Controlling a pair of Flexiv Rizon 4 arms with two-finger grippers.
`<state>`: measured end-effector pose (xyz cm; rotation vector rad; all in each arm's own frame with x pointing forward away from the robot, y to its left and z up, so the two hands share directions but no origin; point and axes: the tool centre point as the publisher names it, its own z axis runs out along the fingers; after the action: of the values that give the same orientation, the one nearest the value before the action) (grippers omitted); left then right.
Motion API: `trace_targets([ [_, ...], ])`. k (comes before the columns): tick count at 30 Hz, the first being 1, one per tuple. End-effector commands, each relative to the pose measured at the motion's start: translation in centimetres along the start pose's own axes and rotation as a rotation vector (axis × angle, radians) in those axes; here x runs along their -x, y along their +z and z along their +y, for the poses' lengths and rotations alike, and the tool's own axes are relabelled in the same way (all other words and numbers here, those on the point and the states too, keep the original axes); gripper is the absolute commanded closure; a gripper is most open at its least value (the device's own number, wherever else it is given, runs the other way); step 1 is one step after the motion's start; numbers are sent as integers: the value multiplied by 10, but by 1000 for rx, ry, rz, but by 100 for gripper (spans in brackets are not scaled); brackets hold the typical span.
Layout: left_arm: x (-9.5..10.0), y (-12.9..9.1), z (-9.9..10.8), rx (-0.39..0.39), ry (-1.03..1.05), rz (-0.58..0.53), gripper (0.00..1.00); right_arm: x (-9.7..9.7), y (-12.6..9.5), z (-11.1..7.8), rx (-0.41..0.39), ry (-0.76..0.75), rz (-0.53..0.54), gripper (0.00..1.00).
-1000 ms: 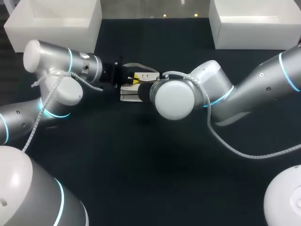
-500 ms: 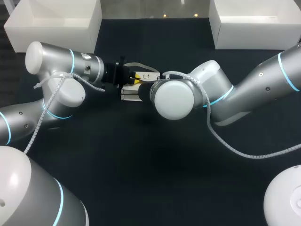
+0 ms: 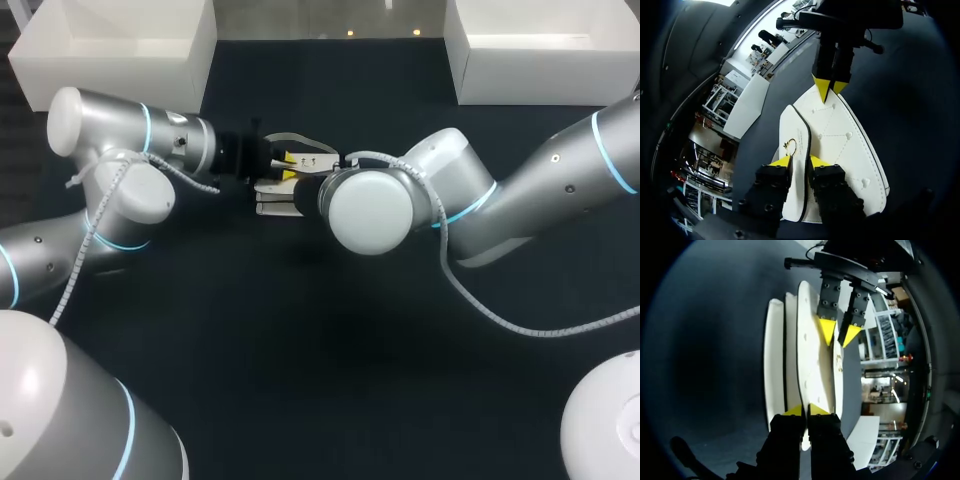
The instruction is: Pick up the bag, open it, inspect its contents, close it, and place it on the opposite side
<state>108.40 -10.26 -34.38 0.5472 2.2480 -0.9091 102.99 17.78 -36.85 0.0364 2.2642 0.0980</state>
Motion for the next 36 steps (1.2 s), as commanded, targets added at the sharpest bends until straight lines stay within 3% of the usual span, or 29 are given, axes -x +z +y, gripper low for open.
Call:
trace_targets([
  [1, 3, -8, -7, 4, -10, -9, 24, -1, -1, -1, 2, 0, -3, 100],
  [6, 7, -19, -13, 5, -22, -24, 14, -1, -1, 0, 1, 1, -3, 100],
  [10, 10, -26, -14, 3, -33, -33, 13, -2, -2, 2, 5, 1, -3, 98],
  [11, 10, -28, -15, 3, -37, -33, 12, -2, -2, 2, 6, 0, -3, 86],
  [13, 10, -30, -15, 3, -51, -31, 11, -2, -4, 2, 9, -1, -1, 48],
  [14, 11, -32, -15, 2, -60, -29, 11, -1, -5, 2, 11, -1, 0, 17],
  [15, 11, -33, -15, 3, -67, -27, 11, -1, -6, 2, 14, -1, 4, 0],
  [19, 14, -40, -15, 2, -88, -18, 11, 6, -15, 1, 26, 3, 41, 0],
  [27, 19, -60, -15, 19, -133, 18, 0, 28, -36, -8, 32, -37, 162, 0],
  [36, 19, -78, -20, 49, -213, 113, 0, 47, -50, -16, 49, -32, 283, 0],
])
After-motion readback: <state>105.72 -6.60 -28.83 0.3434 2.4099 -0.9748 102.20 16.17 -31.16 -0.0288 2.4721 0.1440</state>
